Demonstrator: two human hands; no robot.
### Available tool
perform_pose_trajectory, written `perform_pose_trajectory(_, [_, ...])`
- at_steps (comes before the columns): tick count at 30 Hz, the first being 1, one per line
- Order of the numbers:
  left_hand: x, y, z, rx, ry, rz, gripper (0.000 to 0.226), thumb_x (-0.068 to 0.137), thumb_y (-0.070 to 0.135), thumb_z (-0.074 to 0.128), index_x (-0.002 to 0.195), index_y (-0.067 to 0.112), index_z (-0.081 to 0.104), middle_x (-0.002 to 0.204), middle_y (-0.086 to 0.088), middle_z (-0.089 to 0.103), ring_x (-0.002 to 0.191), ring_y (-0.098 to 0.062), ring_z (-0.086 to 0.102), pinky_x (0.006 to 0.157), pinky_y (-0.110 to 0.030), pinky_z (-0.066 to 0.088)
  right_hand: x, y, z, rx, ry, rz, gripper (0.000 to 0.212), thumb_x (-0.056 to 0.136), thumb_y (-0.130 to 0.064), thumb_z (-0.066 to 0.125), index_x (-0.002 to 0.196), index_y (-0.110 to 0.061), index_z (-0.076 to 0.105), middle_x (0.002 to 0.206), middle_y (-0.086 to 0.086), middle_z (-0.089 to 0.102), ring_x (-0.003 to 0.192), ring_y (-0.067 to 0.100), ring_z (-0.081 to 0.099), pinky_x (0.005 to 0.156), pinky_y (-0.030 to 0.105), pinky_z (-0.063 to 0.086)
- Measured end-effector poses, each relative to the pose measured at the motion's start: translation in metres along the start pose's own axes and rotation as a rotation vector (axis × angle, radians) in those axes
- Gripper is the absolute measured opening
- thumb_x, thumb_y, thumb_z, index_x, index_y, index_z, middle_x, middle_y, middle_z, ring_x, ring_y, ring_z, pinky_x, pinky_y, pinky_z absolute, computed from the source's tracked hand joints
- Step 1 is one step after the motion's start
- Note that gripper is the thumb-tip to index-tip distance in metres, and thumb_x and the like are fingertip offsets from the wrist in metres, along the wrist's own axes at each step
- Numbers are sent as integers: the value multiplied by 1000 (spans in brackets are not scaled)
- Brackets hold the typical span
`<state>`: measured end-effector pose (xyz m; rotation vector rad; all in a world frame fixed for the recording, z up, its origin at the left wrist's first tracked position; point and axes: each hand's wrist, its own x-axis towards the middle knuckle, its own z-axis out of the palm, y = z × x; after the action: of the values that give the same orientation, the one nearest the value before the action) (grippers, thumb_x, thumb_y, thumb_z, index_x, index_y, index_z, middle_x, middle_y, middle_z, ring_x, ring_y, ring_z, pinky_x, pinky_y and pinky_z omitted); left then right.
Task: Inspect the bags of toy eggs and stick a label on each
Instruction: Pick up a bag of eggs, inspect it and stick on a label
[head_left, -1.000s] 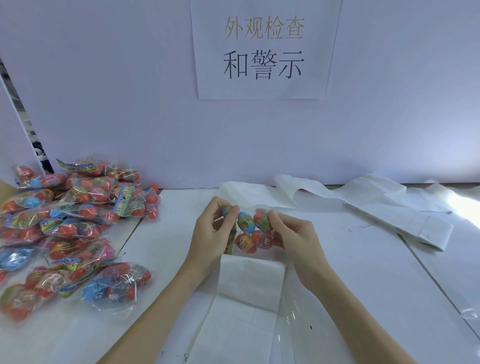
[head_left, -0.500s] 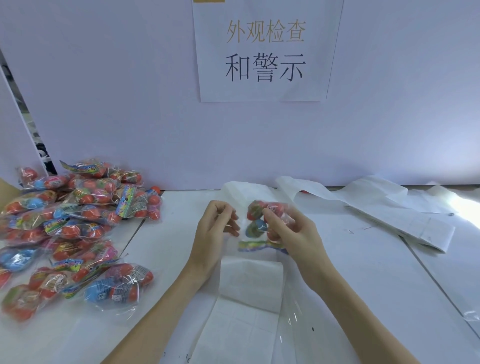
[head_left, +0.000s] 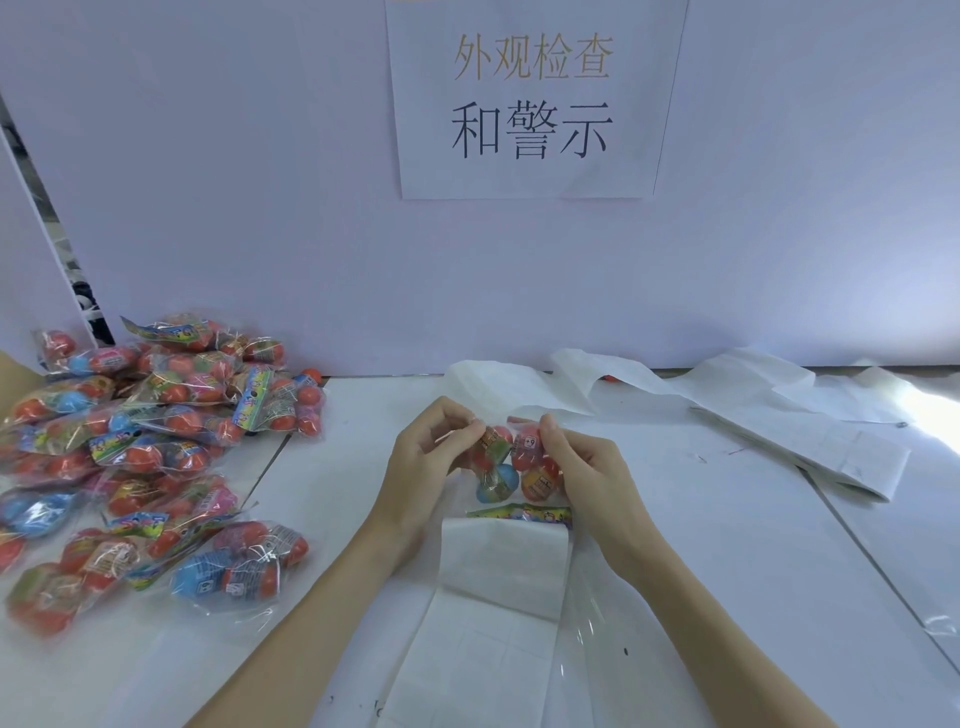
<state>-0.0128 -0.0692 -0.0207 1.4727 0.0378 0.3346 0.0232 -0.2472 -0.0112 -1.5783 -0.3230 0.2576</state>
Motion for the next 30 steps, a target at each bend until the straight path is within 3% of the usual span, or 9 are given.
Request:
perform_pose_trajectory(4, [-1, -3, 1, 52, 2, 10, 24, 97, 28, 67, 87, 9, 59, 93, -16, 70, 91, -27, 72, 78, -41, 62, 2, 2, 0, 61, 13, -3, 39, 110, -42, 44, 114, -24, 79, 106, 0, 81, 98, 19, 78, 90, 38, 62])
perform_pose_trajectory(10, [-3, -2, 3, 53, 33, 30, 24, 97, 35, 64, 82, 17, 59, 98, -13, 74, 99, -30, 75, 77, -41, 63, 5, 5, 4, 276, -28, 84, 42, 110, -44, 41, 123, -26, 76, 117, 6, 78, 108, 27, 76, 101, 47, 56])
perform_pose_trajectory(14, [-1, -5, 4, 77, 49, 39, 21, 102, 25, 64, 84, 15, 60, 99, -12, 75, 99, -28, 76, 74, -36, 63, 6, 4, 2, 271, -57, 107, 42, 110, -45, 40, 125, -25, 74, 118, 7, 78, 109, 26, 75, 102, 47, 56])
perform_pose_trajectory(19, [3, -12, -1, 6, 141, 6, 19, 105, 14, 62, 92, 0, 63, 98, -17, 76, 96, -30, 77, 80, -29, 61, 7, 3, -5, 82, -21, -23, 26, 100, -31, 69, 120, -14, 71, 101, 8, 80, 91, 24, 78, 85, 33, 61])
perform_pose_trajectory(22, [5, -12, -2, -60, 104, -36, 12, 98, 13, 63, 107, 5, 63, 111, -18, 72, 99, -28, 75, 87, -38, 58, 7, 6, -6, 89, 17, -27, 22, 95, -20, 76, 116, -18, 71, 95, 8, 80, 88, 23, 78, 80, 28, 60])
perform_pose_trajectory(23, [6, -11, -1, -67, 89, -28, 22, 93, 14, 63, 114, 9, 63, 114, -16, 71, 99, -26, 74, 87, -37, 58, 7, 7, -7, 79, 19, -28, 20, 94, -20, 77, 113, -21, 72, 96, 9, 80, 89, 24, 77, 80, 27, 59])
perform_pose_trajectory(25, [6, -10, -1, -40, 62, -17, 32, 89, 21, 62, 121, 15, 66, 113, -12, 70, 96, -22, 71, 82, -32, 57, 6, 5, -6, 46, 3, -16, 14, 92, -22, 78, 106, -25, 77, 101, 12, 79, 97, 30, 75, 83, 31, 57])
perform_pose_trajectory(27, [4, -8, -1, 29, 40, 8, 22, 94, 30, 64, 110, 19, 75, 103, -6, 74, 89, -17, 68, 78, -27, 55, 5, 3, -5, 2, -23, -17, 10, 93, -30, 78, 102, -25, 80, 103, 13, 78, 101, 32, 73, 90, 38, 58])
perform_pose_trajectory(30, [2, -9, -1, 108, 47, 41, 13, 101, 23, 68, 92, 21, 76, 92, -4, 75, 80, -15, 67, 73, -23, 55, 2, 2, -2, -32, -2, 5, 31, 91, -55, 69, 95, -27, 81, 94, 3, 80, 91, 19, 76, 81, 31, 58])
